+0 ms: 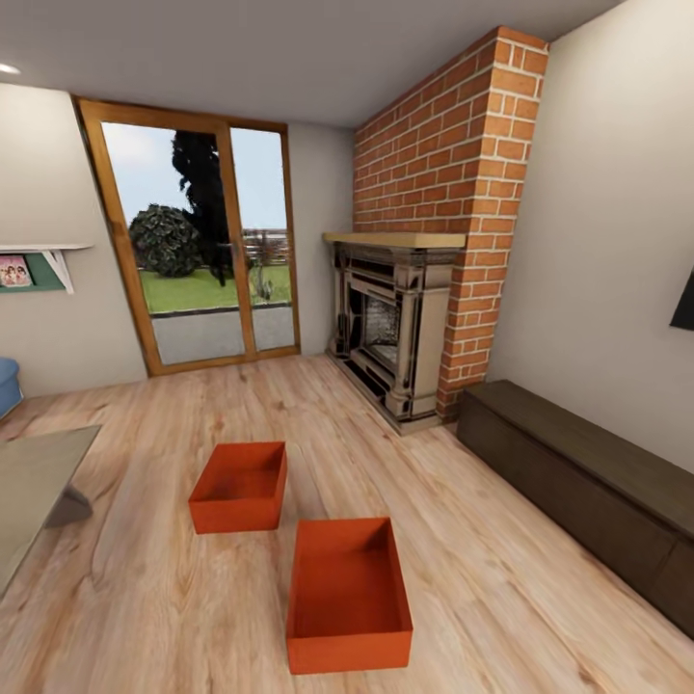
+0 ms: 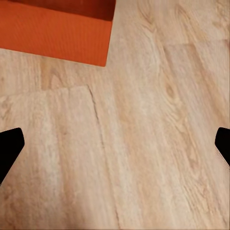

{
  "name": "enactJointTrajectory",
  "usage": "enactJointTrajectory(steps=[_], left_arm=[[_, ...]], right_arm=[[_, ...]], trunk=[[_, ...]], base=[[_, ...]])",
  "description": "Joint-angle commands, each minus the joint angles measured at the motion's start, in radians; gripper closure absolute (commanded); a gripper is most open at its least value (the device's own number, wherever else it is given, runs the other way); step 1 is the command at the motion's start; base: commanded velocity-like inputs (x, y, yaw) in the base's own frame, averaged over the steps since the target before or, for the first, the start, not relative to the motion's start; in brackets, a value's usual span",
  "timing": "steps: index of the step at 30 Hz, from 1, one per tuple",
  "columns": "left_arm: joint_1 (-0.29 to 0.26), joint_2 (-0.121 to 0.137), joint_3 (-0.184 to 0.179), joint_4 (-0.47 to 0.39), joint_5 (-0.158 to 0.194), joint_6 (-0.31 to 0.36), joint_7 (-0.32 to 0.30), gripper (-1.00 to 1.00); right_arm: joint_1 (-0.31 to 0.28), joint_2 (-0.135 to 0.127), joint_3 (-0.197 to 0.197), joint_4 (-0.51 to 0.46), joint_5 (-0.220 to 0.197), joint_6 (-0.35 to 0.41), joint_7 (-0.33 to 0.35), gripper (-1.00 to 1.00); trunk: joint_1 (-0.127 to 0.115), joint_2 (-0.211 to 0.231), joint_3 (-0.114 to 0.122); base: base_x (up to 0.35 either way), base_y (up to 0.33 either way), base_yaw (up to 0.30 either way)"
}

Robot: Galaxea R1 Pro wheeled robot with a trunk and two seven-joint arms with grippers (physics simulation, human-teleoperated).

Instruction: Move the two storage containers from the living room to the garage. In the garage, place one container on the floor and stack the other container on top of it (either order is fine).

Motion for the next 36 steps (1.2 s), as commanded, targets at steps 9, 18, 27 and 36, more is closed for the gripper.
enactJointTrajectory(steps=[9,18,27,36], left_arm=[[-0.001,0.000,0.003,0.001,0.002,-0.003,0.000,-1.00],[-0.001,0.000,0.003,0.000,0.002,-0.003,0.000,-1.00],[-0.001,-0.001,0.003,0.001,0.001,-0.003,0.000,-1.00],[-0.001,0.000,0.003,0.001,0.002,-0.003,0.000,-1.00]], right_arm=[[-0.001,-0.001,0.008,0.001,0.003,-0.001,-0.008,-1.00],[-0.001,-0.001,0.008,0.001,0.005,-0.002,-0.008,-1.00],[-0.001,-0.001,0.008,0.001,0.005,-0.002,-0.006,-1.00],[-0.001,-0.001,0.008,0.001,0.005,-0.002,-0.006,-1.00]], trunk=[[0.001,0.000,-0.001],[0.001,0.000,-0.001],[0.001,0.000,-0.001],[0.001,0.000,-0.001]], base=[[0.323,0.000,0.000],[0.323,0.000,0.000],[0.078,0.002,0.000],[0.189,0.142,0.000]])
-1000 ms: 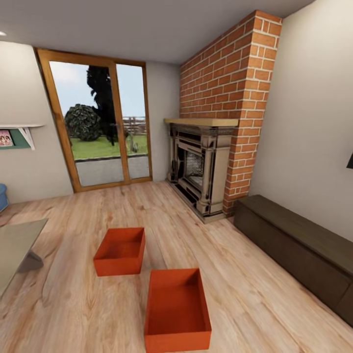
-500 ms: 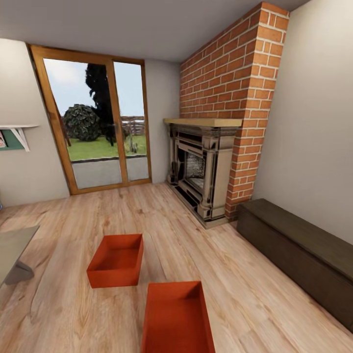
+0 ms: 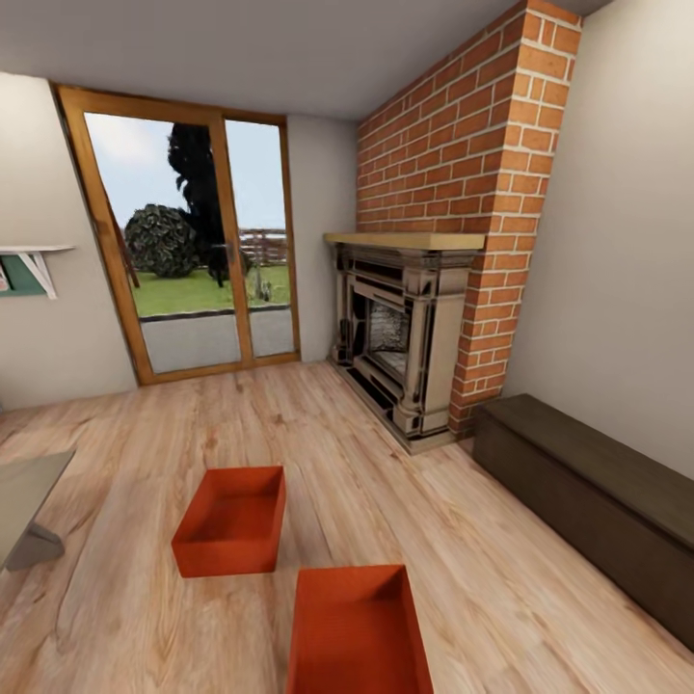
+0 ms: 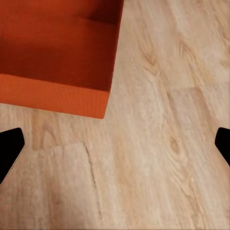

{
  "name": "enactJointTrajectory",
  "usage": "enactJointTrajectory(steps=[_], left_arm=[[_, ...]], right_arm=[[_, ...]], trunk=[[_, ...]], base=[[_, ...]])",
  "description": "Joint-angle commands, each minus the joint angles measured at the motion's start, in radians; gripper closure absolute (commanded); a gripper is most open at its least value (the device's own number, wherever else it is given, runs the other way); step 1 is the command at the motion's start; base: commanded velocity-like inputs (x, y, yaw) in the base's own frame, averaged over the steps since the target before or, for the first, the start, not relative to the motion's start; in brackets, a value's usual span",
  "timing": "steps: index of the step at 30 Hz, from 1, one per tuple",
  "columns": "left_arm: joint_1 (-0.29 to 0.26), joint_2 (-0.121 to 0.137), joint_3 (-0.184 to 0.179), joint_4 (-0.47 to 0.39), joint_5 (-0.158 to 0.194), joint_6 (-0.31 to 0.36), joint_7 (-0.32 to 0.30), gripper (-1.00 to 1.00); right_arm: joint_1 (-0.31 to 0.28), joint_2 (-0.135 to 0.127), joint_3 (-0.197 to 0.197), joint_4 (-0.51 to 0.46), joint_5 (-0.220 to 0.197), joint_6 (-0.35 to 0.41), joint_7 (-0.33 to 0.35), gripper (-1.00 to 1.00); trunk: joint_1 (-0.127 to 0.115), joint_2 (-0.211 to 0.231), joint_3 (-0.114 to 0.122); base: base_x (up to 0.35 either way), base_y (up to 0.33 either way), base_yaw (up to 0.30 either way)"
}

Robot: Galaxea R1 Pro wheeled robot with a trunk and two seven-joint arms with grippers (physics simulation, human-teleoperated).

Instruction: Move the two storage containers from the living room to the garage. In the garage, place one container on the floor and stack the other container on top of it (either order is fine).

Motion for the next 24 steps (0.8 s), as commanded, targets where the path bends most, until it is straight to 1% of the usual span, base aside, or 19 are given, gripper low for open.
enactJointTrajectory(steps=[1,10,15,19,24], left_arm=[[-0.001,0.000,0.003,0.001,0.002,-0.003,-0.001,-1.00],[-0.001,0.000,0.003,0.001,0.001,-0.003,-0.001,-1.00],[-0.001,0.000,0.003,0.001,0.002,-0.003,-0.001,-1.00],[-0.001,-0.001,0.003,0.001,0.002,-0.003,-0.001,-1.00],[-0.001,0.000,0.003,0.001,0.002,-0.003,-0.001,-1.00]], right_arm=[[-0.001,-0.001,0.008,0.001,0.003,-0.001,-0.008,-1.00],[-0.001,-0.001,0.008,0.001,0.003,-0.001,-0.008,-1.00],[-0.001,-0.001,0.008,0.001,0.003,-0.001,-0.007,-1.00],[-0.001,-0.001,0.008,0.001,0.003,-0.001,-0.007,-1.00],[-0.001,-0.001,0.008,0.001,0.005,-0.001,-0.007,-1.00]], trunk=[[0.000,-0.001,-0.001],[0.000,-0.001,-0.001],[0.000,-0.001,-0.001],[0.000,-0.001,-0.001],[0.000,-0.001,-0.001]], base=[[0.277,0.125,0.000],[0.307,0.030,0.000],[0.100,-0.003,0.000],[0.138,-0.120,0.000],[0.239,-0.222,0.000]])
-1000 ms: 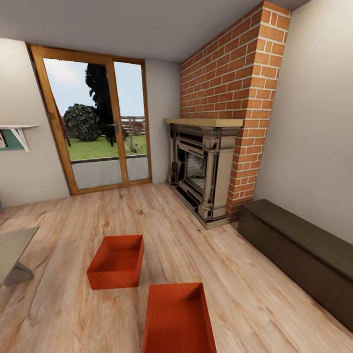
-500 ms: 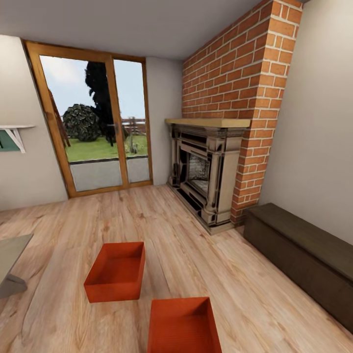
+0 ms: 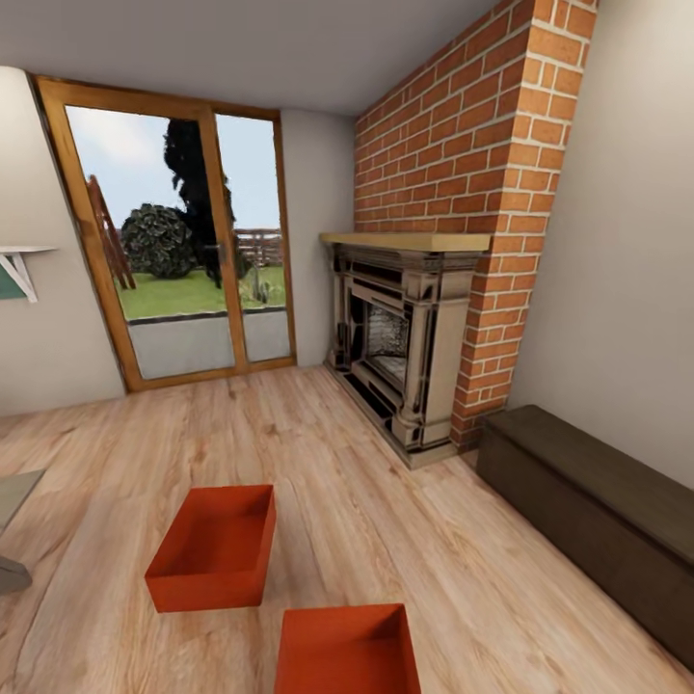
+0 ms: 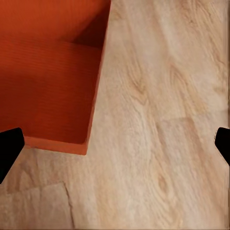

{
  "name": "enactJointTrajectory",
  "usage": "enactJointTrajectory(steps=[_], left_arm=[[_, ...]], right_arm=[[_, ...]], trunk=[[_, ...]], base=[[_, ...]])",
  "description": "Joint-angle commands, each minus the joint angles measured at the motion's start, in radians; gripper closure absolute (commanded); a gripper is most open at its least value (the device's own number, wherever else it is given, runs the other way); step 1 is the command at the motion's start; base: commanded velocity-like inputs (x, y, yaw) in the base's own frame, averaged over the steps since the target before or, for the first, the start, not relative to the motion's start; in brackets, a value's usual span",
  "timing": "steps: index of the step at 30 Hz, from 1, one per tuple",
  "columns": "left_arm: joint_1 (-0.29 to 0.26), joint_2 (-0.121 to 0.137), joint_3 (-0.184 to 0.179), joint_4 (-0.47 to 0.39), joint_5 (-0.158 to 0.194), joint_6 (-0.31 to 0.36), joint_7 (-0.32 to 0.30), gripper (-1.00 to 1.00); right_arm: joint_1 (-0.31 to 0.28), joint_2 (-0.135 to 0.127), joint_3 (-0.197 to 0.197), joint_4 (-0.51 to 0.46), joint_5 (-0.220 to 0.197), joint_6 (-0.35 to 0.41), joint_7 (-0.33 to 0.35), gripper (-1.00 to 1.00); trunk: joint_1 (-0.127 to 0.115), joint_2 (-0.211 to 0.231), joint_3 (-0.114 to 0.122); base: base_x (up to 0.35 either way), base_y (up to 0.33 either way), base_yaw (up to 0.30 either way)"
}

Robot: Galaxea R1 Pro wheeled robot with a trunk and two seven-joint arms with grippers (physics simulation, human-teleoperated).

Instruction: Move the two storage containers from the living room to the garage. In the garage, place one container on the floor and stack the other container on top of it (either order is fine).

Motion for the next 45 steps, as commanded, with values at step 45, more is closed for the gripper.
enactJointTrajectory(steps=[45], left_arm=[[-0.001,0.000,0.003,0.000,0.002,-0.003,0.000,-1.00]], right_arm=[[-0.001,-0.001,0.008,0.001,0.001,-0.001,-0.005,-1.00]], trunk=[[0.000,-0.001,-0.001]], base=[[0.053,-0.010,0.000]])
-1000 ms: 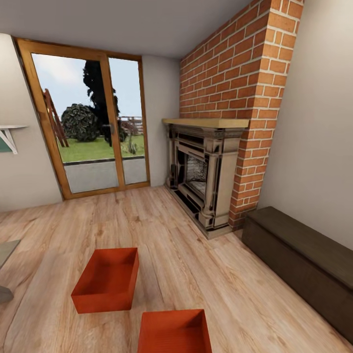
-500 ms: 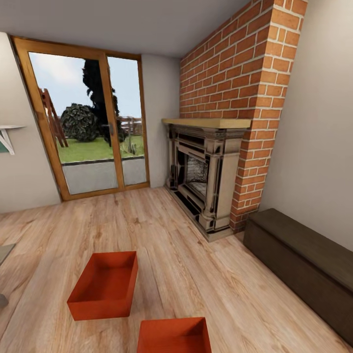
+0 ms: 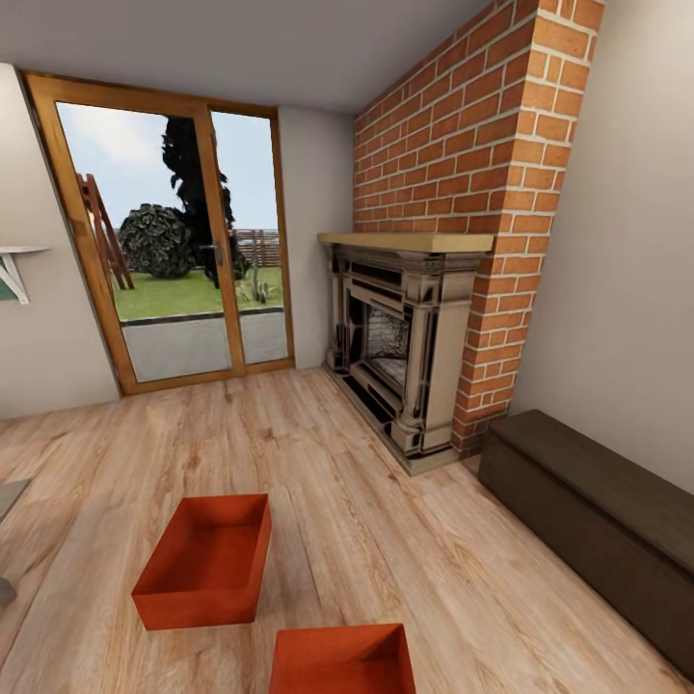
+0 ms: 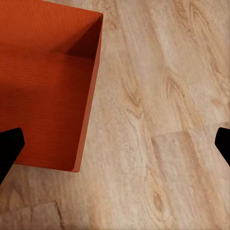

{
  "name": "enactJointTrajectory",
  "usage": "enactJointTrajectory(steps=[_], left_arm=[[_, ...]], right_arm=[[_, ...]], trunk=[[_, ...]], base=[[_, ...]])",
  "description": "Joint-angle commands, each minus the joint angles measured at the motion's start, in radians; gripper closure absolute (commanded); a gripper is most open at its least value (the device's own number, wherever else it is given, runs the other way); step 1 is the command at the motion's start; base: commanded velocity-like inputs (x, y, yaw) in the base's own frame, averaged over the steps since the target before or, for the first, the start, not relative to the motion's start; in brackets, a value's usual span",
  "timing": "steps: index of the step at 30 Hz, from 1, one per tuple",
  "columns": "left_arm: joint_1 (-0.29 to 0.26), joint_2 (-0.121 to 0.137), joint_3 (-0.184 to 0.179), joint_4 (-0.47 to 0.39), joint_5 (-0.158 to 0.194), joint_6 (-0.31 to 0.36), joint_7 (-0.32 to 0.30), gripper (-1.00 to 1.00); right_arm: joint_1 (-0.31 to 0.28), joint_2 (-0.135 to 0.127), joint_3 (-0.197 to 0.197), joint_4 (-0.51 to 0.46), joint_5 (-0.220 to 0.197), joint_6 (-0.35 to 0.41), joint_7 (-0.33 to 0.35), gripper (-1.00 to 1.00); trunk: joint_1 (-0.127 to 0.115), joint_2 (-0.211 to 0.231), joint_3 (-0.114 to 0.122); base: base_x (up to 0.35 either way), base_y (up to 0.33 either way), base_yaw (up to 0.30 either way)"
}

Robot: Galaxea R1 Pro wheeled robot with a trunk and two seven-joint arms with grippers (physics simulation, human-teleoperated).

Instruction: Move the two storage containers from the living room to the garage. In the garage, place one container on the floor and stack the other container on top of it (either order is fine).

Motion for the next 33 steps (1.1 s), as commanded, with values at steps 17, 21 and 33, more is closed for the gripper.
enactJointTrajectory(steps=[17,21,33], left_arm=[[-0.001,0.002,0.007,-0.058,0.059,0.070,-0.005,-1.00],[-0.001,0.005,0.007,-0.096,0.108,0.140,-0.003,-1.00],[-0.001,0.006,0.005,-0.192,0.114,0.201,-0.004,-1.00]], right_arm=[[-0.001,0.001,0.001,0.001,-0.003,0.000,-0.007,-1.00],[-0.001,0.001,0.001,0.001,-0.004,0.000,-0.007,-1.00],[-0.021,-0.005,-0.006,-0.014,-0.001,0.010,-0.010,-1.00]], trunk=[[0.000,-0.001,-0.001],[0.000,-0.001,-0.001],[0.000,-0.001,-0.001]], base=[[0.000,0.000,0.000],[0.000,0.000,0.000],[0.000,0.000,0.000]])
